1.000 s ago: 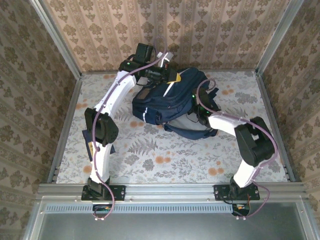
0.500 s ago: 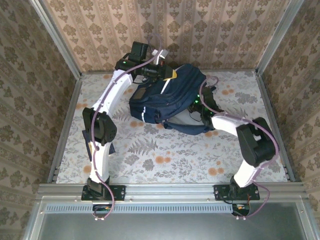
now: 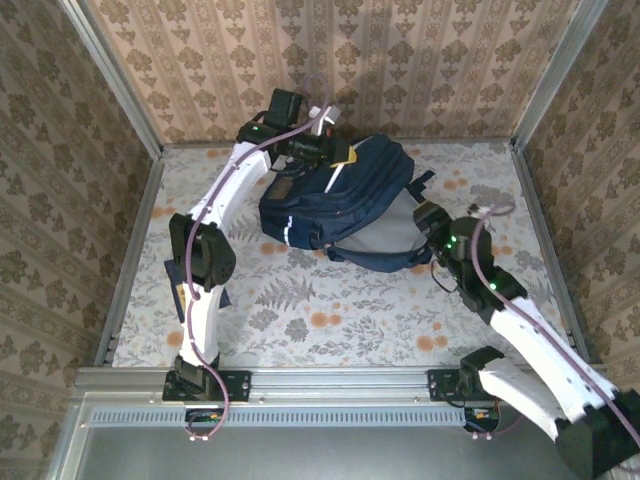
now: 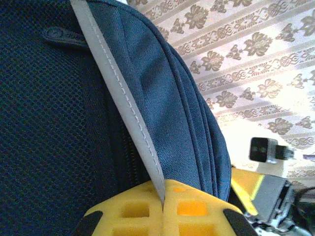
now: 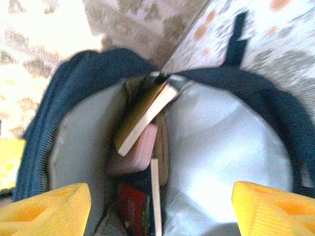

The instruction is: Pack books, pencil case, and school supplies into a backpack

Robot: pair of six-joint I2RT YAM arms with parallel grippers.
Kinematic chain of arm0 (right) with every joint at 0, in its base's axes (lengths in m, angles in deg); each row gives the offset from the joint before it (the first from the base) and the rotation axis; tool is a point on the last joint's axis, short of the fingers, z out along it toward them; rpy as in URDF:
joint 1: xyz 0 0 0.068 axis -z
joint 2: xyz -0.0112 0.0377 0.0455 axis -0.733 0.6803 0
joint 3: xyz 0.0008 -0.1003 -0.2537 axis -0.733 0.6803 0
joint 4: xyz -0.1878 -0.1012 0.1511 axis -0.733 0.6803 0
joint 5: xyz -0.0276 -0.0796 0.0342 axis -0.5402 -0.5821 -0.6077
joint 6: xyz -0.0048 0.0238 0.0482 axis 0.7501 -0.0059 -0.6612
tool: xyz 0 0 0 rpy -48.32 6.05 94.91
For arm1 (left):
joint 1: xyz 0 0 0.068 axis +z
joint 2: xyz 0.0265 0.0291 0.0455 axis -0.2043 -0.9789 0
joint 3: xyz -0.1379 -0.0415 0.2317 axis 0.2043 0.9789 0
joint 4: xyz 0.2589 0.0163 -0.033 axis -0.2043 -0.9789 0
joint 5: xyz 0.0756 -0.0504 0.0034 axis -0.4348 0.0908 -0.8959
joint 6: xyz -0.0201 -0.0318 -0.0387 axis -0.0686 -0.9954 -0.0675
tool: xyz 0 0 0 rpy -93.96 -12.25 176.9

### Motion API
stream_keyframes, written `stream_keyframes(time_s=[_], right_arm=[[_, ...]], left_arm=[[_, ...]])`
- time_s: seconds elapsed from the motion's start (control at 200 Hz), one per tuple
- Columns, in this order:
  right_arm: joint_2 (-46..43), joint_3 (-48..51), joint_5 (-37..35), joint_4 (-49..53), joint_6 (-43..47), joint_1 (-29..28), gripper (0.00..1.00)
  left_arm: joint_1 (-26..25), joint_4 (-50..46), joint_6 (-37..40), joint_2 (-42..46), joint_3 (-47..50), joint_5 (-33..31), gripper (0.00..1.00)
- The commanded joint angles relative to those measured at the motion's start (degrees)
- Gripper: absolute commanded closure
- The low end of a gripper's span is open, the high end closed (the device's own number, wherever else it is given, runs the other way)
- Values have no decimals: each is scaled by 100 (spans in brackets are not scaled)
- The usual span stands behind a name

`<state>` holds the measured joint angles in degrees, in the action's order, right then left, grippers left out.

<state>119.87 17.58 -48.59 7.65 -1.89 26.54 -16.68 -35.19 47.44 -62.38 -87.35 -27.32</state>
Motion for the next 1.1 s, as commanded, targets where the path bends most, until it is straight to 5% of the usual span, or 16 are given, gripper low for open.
stream_keyframes(time_s=[0.0, 0.24, 0.365, 0.495, 0.665, 0.82, 0.95, 1.095], right_arm=[[-389, -39, -1008, 1674, -97, 12, 25], [-870, -148, -1073, 1920, 528, 12, 27], [-717, -306, -809, 1828, 833, 12, 26], [-568, -358, -517, 1645, 964, 12, 27], [-131, -439, 39, 1377, 1214, -53, 27], [380, -412, 171, 1118, 1443, -426, 27], [881, -604, 75, 980, 1729, -990, 26], [1340, -864, -32, 825, 2093, -1616, 26]], left_arm=[[-209, 166, 175, 105, 223, -266, 100], [-897, 227, 347, 382, 1236, -819, 93], [-970, 340, 268, 820, 1836, -978, 54], [-725, 788, 96, 1766, 2622, -1064, 41], [178, 882, -115, 3319, 4064, -1668, 38], [1738, 475, -190, 4388, 5316, -2825, 32], [2809, 188, -467, 4664, 6118, -3554, 28], [3182, -405, -926, 4372, 6412, -4832, 21]])
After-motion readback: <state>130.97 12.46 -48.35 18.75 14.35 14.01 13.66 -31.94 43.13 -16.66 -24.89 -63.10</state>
